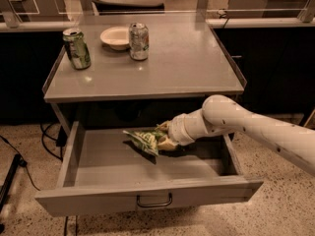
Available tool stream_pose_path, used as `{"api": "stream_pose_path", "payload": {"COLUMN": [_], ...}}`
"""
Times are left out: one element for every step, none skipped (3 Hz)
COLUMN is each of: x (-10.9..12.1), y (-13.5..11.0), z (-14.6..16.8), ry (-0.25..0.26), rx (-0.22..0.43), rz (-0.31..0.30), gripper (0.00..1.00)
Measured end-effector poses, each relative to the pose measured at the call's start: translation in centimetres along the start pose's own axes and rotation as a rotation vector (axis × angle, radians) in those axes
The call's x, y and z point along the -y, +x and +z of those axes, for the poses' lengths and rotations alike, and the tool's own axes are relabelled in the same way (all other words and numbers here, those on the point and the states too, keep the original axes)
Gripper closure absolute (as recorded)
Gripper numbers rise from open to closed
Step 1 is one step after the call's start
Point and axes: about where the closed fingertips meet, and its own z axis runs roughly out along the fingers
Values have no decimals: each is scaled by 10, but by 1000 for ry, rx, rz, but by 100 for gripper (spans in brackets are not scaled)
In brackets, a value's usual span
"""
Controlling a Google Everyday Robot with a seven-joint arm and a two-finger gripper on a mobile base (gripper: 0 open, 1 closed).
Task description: Place green jalapeno chip bag into top drawer
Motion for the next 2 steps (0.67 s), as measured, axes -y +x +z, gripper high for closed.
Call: {"api": "stream_pose_path", "payload": {"x": [0, 0], "y": [0, 0], "z": [0, 0], "ry": [0, 0], "rx": [0, 0], "rz": [0, 0], "gripper": [0, 0]}}
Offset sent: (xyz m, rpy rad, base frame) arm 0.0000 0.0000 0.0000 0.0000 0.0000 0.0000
